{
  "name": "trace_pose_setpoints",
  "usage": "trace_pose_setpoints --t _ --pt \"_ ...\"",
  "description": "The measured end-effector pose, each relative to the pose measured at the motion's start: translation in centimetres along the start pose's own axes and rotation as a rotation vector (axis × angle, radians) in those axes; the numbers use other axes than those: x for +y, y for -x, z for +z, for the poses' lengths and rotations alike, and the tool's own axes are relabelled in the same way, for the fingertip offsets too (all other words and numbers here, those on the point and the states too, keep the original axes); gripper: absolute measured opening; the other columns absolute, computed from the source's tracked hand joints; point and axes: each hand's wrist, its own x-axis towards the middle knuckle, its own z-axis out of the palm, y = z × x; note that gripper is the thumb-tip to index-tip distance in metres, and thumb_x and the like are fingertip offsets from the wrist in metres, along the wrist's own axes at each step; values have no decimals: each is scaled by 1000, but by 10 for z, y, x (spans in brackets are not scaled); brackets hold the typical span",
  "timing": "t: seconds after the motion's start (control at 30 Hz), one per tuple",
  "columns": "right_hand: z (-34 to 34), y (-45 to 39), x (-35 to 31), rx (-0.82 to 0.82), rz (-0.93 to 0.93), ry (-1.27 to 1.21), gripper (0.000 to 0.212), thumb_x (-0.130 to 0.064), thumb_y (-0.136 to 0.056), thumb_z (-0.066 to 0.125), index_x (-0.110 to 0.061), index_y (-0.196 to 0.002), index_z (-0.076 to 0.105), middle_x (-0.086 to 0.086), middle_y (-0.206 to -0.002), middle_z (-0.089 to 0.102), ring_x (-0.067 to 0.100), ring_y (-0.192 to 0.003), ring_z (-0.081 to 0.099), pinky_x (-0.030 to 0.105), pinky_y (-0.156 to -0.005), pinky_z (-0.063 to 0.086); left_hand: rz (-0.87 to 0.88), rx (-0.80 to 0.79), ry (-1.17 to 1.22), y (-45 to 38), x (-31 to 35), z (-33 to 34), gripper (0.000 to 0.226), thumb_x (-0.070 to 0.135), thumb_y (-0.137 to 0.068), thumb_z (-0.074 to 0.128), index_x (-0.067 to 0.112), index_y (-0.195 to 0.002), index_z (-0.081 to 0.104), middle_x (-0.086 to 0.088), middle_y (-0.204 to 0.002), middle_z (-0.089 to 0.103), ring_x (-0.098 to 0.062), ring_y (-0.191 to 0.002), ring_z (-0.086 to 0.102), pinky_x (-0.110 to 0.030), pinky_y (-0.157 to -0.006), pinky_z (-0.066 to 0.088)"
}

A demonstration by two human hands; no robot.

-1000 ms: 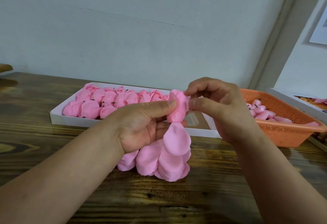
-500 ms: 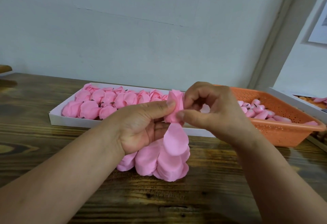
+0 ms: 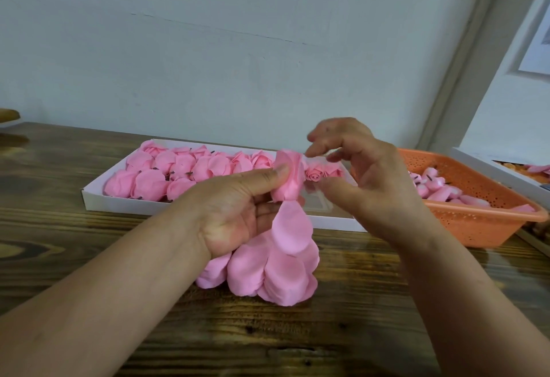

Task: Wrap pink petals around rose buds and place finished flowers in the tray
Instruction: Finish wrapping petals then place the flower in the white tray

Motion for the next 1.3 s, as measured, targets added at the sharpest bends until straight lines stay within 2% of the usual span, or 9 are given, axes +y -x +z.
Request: trace_pose_setpoints --t 0.07,0.37,0.5,0.6,0.73,0.9,1.0,1.17,1.3 --pt "2 1 -4 -91 -18 33 35 -1 -66 58 -26 -91 61 -4 -121 52 1 -113 49 14 -86 42 -23 -6 6 0 0 0 44 18 -59 71 3 -101 69 -11 -87 70 -17 -67 70 -26 -62 59" --pt "-4 1 -4 -164 -15 103 28 12 -69 63 -16 -76 60 -5 -124 49 -1 -116 46 10 -90 36 -102 2 -15 2 0 0 43 18 -57 70 2 -97 67 -12 -77 70 -19 -60 69 -28 -60 60" --pt "-7 4 -7 -310 -38 189 46 7 -67 66 -22 -100 54 -10 -143 35 -1 -135 29 12 -103 29 -78 48 67 1 4 1 60 16 -62 68 3 -120 64 -14 -116 68 -21 -87 68 -36 -89 54" --pt "-2 5 -9 -362 -131 321 53 3 -68 75 -15 -113 52 -6 -142 33 3 -142 14 3 -103 13 -60 63 148 1 6 3 48 15 -63 68 4 -110 68 -11 -103 70 -18 -86 67 -37 -88 54" --pt "5 4 -14 -267 -169 294 44 -6 -72 78 -13 -111 60 -1 -144 34 10 -141 25 16 -107 27 -64 80 229 0 6 3 46 11 -61 69 6 -106 70 -8 -103 70 -12 -117 59 -31 -99 49" --pt "5 4 -14 -256 -106 166 32 -13 -75 75 -29 -101 68 -2 -146 37 6 -136 34 19 -107 31 -72 40 147 4 2 6 32 7 -62 67 0 -94 70 -12 -71 70 -18 -57 67 -27 -50 58" --pt "5 4 -12 -214 -55 136 12 -19 -76 72 -19 -89 75 -9 -141 43 3 -132 37 16 -104 31 -83 60 148 3 0 7 28 2 -73 65 -3 -101 68 -15 -71 70 -20 -51 67 -30 -51 59" --pt "6 4 -11 -171 52 40 8 -12 -75 76 -19 -76 73 -17 -131 51 2 -120 48 11 -90 38 -73 11 103 5 -3 9 10 -2 -57 65 -5 -62 73 -14 -63 68 -20 -50 67 -29 -51 58" --pt "5 3 -12 -152 38 12 5 -15 -73 75 -18 -74 71 -15 -126 54 3 -115 52 11 -85 39 -55 -17 79 6 -4 9 13 -3 -54 66 -7 -65 73 -16 -68 69 -22 -55 69 -30 -54 59"
